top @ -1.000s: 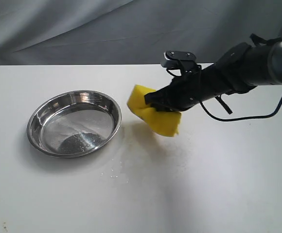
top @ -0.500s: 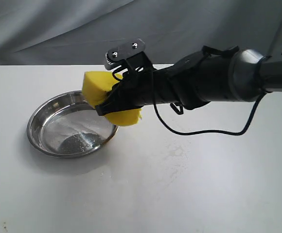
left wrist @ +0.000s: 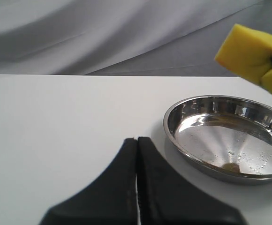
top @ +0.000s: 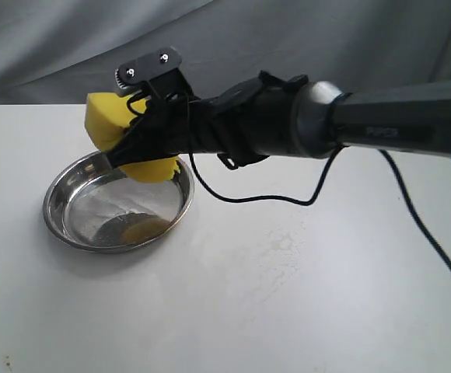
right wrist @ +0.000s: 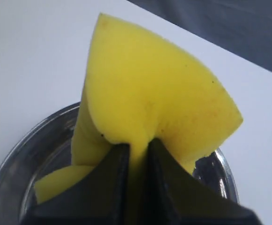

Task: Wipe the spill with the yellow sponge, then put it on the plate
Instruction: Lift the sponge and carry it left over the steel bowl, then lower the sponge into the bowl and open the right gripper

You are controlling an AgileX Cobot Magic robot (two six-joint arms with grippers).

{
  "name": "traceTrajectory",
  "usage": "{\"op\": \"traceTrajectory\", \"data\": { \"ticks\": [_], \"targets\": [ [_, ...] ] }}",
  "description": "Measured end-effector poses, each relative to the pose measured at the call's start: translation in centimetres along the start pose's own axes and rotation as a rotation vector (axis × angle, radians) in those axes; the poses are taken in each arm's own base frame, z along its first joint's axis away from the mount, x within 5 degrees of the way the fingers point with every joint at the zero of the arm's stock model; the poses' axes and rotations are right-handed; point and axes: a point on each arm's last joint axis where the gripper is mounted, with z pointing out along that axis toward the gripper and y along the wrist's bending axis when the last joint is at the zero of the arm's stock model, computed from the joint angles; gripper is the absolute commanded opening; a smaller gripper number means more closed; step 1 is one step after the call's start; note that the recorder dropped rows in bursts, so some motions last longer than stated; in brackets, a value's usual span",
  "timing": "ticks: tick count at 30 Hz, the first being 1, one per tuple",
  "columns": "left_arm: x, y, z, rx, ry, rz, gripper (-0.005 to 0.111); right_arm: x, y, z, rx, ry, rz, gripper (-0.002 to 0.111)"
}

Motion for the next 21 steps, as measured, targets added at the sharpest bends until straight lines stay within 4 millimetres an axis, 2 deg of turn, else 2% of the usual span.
{"op": "traceTrajectory", "data": {
  "ticks": [2, 5, 11, 13, 16, 21],
  "targets": [
    [0.0, 0.0, 0.0, 0.000, 0.000, 0.000, 0.000, 0.9, -0.1, 1.6, 0.000, 0.017, 0.001, 0.016],
    [0.0, 0.0, 0.0, 0.000, 0.000, 0.000, 0.000, 2.2, -0.3, 3.2, 0.007, 0.042, 0.000, 0.034],
    [0.0, 0.0, 0.0, 0.000, 0.000, 0.000, 0.000, 4.3, -0.6, 4.8, 0.028, 0.085, 0.010, 0.071],
    [0.0, 0.0, 0.0, 0.000, 0.000, 0.000, 0.000, 4.8, -0.4, 5.1, 0.011, 0.099, 0.013, 0.078],
    [0.0, 0.0, 0.0, 0.000, 0.000, 0.000, 0.000, 5.0, 0.4, 5.2, -0.039, 0.110, 0.011, 0.078],
    [0.0, 0.0, 0.0, 0.000, 0.000, 0.000, 0.000, 3.9, 1.8, 5.1, -0.133, 0.091, 0.010, 0.074]
  ]
}}
